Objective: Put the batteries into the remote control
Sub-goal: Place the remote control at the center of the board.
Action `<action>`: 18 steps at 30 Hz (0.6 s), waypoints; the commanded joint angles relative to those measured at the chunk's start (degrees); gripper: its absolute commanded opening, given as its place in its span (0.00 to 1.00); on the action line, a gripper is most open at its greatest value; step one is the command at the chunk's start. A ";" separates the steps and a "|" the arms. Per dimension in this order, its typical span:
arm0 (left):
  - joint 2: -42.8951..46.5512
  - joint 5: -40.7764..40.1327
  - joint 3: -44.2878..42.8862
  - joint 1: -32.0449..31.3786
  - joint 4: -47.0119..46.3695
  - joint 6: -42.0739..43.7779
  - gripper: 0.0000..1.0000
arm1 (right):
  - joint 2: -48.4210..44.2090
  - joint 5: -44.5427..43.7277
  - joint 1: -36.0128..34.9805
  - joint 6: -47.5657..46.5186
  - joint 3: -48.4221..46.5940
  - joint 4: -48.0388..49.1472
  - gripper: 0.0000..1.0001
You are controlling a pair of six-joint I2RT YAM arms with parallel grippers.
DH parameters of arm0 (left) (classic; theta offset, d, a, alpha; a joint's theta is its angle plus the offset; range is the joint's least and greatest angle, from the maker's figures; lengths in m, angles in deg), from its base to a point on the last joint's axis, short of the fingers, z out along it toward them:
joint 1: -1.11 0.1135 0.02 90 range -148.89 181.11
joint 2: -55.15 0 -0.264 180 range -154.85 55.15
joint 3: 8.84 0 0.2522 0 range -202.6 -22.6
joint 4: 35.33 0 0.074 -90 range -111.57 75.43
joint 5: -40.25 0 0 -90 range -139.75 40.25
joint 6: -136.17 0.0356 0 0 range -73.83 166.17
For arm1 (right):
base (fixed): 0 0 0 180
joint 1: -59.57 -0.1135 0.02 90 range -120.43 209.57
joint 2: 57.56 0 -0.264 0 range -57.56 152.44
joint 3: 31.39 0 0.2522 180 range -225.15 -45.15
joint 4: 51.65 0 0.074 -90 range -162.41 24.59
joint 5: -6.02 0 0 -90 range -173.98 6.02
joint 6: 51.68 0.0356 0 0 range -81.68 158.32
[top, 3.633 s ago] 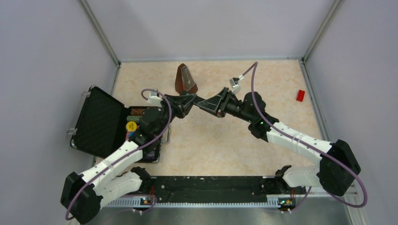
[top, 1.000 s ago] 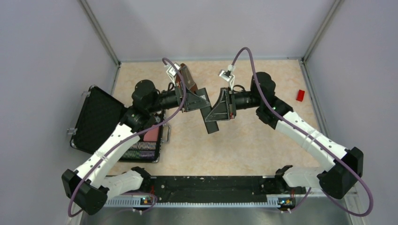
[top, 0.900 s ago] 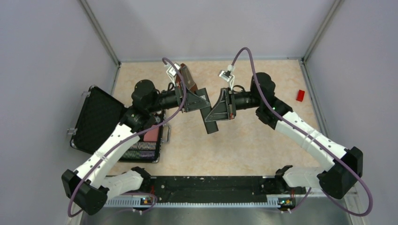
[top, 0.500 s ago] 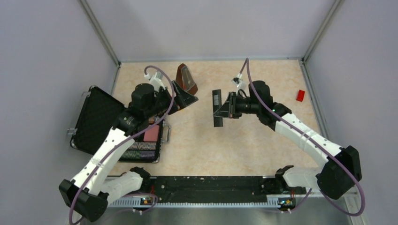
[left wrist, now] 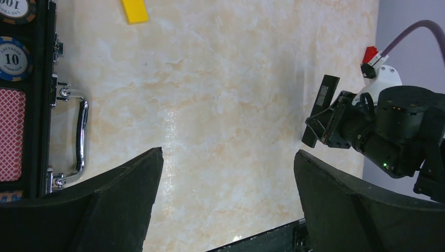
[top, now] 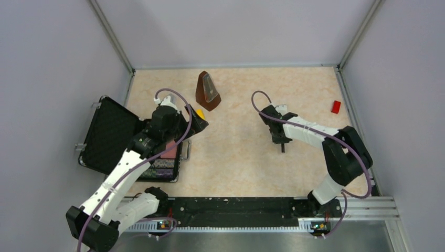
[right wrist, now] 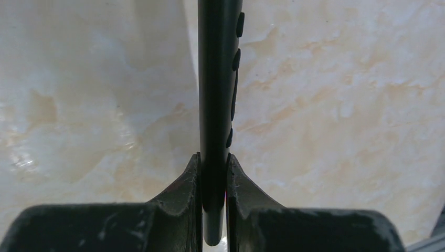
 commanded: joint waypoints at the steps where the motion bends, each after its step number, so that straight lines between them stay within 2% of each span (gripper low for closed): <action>1: 1.71 -1.63 -1.05 0.16 -0.46 1.92 0.98 | 3.44 -9.64 0.27 -3.34 -4.15 -2.35 0.00; 4: 2.75 -2.56 -0.90 0.13 -0.55 2.07 0.98 | 7.33 -8.42 0.26 -4.28 -5.76 -2.66 0.01; 7: 2.96 -2.02 -0.97 0.12 -0.99 2.58 0.98 | 11.46 -4.73 0.21 -5.00 -7.43 -3.03 0.16; 9: 2.59 -1.29 -1.37 0.12 -1.36 3.23 0.97 | 12.96 -2.50 0.28 -5.00 -8.05 -2.94 0.21; 14: 1.46 -1.30 -2.53 0.13 -0.04 3.30 0.97 | 12.02 2.02 0.27 -4.22 -8.57 -2.49 0.28; 18: 0.65 -1.34 -4.92 0.16 3.20 3.56 0.97 | 8.17 6.23 0.25 -3.51 -8.44 -2.19 0.43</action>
